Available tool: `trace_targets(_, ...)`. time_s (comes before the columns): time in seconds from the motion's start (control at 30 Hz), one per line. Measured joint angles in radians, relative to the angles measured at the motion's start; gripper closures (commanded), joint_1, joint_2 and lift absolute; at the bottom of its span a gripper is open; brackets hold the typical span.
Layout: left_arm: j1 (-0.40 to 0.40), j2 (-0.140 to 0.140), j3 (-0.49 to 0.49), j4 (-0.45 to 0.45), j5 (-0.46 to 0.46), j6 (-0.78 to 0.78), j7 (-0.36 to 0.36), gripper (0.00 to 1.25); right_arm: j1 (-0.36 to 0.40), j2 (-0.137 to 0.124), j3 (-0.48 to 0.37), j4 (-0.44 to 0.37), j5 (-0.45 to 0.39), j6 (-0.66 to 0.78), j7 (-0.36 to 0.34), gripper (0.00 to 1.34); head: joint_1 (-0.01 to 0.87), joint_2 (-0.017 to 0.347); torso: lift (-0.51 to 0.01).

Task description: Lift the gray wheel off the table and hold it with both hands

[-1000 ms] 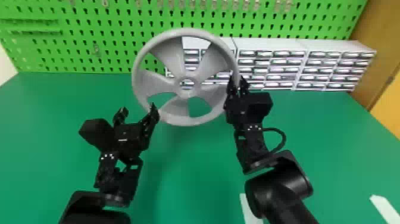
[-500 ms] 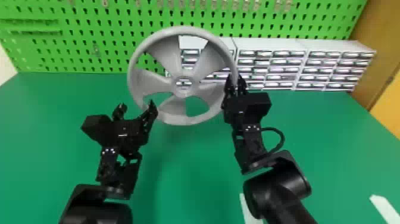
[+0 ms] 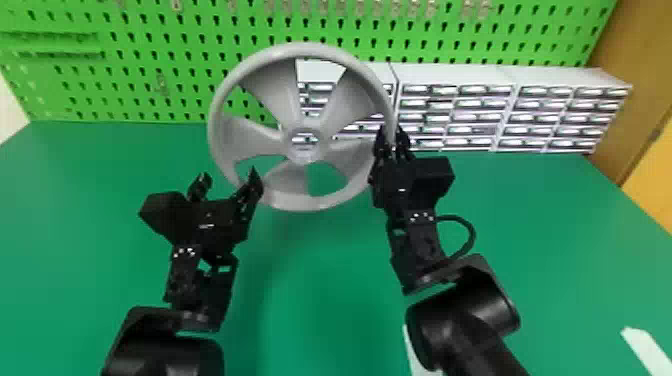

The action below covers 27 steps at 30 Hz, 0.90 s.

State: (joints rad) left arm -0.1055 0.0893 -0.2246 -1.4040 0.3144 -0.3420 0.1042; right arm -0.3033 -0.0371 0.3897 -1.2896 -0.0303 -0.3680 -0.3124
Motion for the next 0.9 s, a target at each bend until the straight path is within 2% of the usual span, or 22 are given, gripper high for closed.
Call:
trace_targets(0.27,-0.008,0.0,0.002,0.008,-0.002,-0.008,0.002,0.4,0.001,0.0,0.003,-0.002,-0.001,-0.001,0.0,1.21,0.711,0.015,-0.098)
trace_targets(0.63,-0.008,0.0,-0.002,0.015,0.0,-0.009,0.002,0.53,0.001,-0.001,0.003,-0.004,-0.005,-0.003,0.0,1.21,0.711,0.015,-0.098)
trace_targets(0.9,-0.011,0.0,-0.013,0.019,0.018,-0.01,0.02,0.79,-0.001,0.0,0.004,-0.004,-0.005,-0.005,0.0,1.21,0.711,0.015,-0.098)
